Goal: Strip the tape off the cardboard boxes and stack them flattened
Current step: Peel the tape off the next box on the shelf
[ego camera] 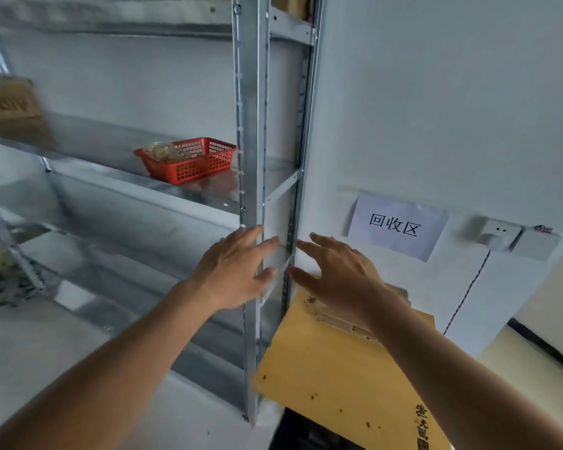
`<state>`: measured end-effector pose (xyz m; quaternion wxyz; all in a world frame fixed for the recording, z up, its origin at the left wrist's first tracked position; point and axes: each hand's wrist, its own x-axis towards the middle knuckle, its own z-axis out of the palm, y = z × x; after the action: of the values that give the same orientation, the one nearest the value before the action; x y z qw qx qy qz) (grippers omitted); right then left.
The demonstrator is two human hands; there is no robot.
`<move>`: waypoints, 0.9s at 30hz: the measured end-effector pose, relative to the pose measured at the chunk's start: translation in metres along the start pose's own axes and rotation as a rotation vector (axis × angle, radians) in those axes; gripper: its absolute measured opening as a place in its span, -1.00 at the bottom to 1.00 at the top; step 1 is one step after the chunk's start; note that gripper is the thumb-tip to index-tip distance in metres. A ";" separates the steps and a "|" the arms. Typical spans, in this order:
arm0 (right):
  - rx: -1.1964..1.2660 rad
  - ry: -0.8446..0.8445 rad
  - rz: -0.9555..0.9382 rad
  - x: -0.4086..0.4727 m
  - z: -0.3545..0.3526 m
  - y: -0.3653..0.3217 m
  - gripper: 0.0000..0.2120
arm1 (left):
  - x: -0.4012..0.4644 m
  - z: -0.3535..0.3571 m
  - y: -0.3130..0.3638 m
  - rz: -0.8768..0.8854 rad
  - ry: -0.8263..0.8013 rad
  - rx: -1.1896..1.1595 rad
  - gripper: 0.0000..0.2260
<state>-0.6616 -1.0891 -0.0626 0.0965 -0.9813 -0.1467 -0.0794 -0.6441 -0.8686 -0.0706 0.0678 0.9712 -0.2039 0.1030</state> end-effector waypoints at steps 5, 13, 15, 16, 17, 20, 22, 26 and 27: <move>-0.008 0.036 -0.116 0.039 -0.003 -0.088 -0.30 | -0.039 -0.033 -0.082 -0.093 0.053 0.030 -0.45; 0.051 0.070 -0.180 0.130 0.018 -0.255 -0.32 | -0.088 -0.079 -0.260 -0.164 0.063 0.115 -0.44; 0.072 0.065 -0.189 0.154 0.025 -0.293 -0.34 | -0.096 -0.091 -0.302 -0.180 0.066 0.106 -0.44; 0.093 0.057 -0.196 0.166 0.028 -0.311 -0.34 | -0.099 -0.097 -0.322 -0.189 0.074 0.103 -0.45; 0.117 0.050 -0.203 0.179 0.031 -0.328 -0.35 | -0.101 -0.102 -0.342 -0.196 0.083 0.104 -0.45; 0.164 0.051 -0.230 0.221 0.039 -0.372 -0.35 | -0.102 -0.114 -0.398 -0.230 0.092 0.095 -0.44; 0.181 0.066 -0.256 0.250 0.047 -0.396 -0.35 | -0.098 -0.120 -0.436 -0.244 0.100 0.098 -0.44; 0.178 0.062 -0.297 0.320 0.068 -0.434 -0.38 | -0.080 -0.124 -0.513 -0.276 0.133 0.106 -0.44; 0.180 0.059 -0.304 0.341 0.074 -0.443 -0.40 | -0.073 -0.123 -0.533 -0.284 0.136 0.113 -0.44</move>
<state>-0.4644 -0.5650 0.0021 0.1749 -0.9324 -0.2970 -0.1086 -0.5121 -0.3352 -0.0158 0.0405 0.9833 -0.0534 0.1691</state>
